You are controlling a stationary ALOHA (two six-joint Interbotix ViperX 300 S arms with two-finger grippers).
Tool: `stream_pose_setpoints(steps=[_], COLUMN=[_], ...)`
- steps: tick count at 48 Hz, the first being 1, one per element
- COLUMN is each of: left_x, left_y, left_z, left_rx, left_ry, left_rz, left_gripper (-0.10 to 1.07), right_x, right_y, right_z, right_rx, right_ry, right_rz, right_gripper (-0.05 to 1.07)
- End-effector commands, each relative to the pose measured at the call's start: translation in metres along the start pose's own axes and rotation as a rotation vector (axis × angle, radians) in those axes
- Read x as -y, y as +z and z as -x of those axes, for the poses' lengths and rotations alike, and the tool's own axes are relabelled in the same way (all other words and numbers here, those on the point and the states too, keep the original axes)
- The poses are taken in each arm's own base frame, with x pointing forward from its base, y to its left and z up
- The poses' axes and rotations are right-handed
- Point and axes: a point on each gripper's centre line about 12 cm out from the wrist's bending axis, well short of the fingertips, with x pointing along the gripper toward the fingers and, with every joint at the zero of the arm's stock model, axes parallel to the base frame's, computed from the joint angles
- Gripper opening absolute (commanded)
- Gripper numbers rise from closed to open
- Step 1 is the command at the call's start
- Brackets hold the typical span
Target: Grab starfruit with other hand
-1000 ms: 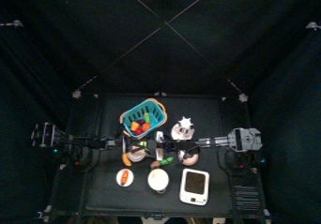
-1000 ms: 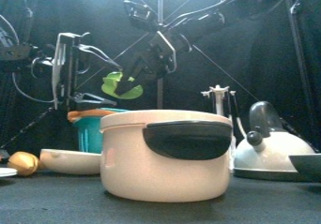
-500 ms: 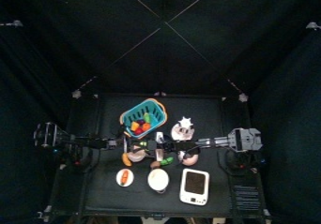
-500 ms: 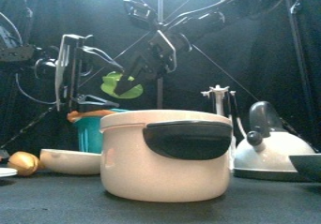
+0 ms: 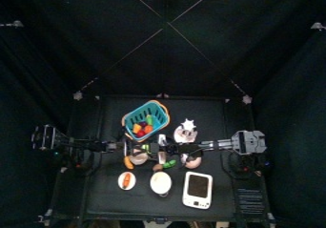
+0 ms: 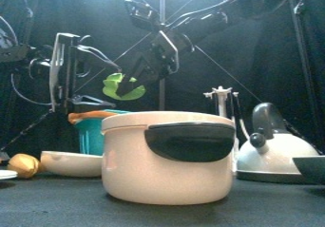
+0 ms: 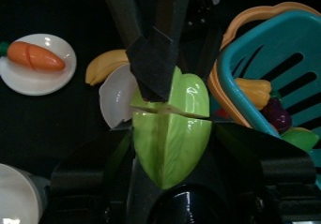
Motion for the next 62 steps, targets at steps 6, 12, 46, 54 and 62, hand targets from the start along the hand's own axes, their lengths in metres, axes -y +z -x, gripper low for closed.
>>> stream_pose_setpoints(steps=[6, 12, 46, 54, 62], left_x=[0.009, 0.008, 0.001, 0.001, 0.001], left_y=[0.003, 0.002, -0.002, -0.002, -0.002], left_z=[-0.004, -0.006, -0.013, -0.013, -0.013], left_rx=[0.002, -0.005, -0.019, -0.019, -0.019], left_ry=[-0.045, -0.040, -0.017, -0.016, -0.015], left_rz=[-0.021, -0.017, -0.013, -0.006, -0.006], left_gripper=[1.03, 1.03, 0.77, 0.63, 0.51], right_x=[0.005, 0.005, 0.005, 0.004, 0.004], right_y=[0.019, 0.021, 0.019, 0.017, 0.017], right_z=[0.014, 0.014, 0.015, 0.014, 0.014], right_rx=[0.058, 0.063, 0.058, 0.053, 0.053], right_ry=[-0.008, -0.009, -0.007, -0.007, -0.006], right_rz=[-0.006, -0.005, -0.009, -0.007, -0.009], right_gripper=[0.62, 0.62, 0.62, 0.61, 0.58])
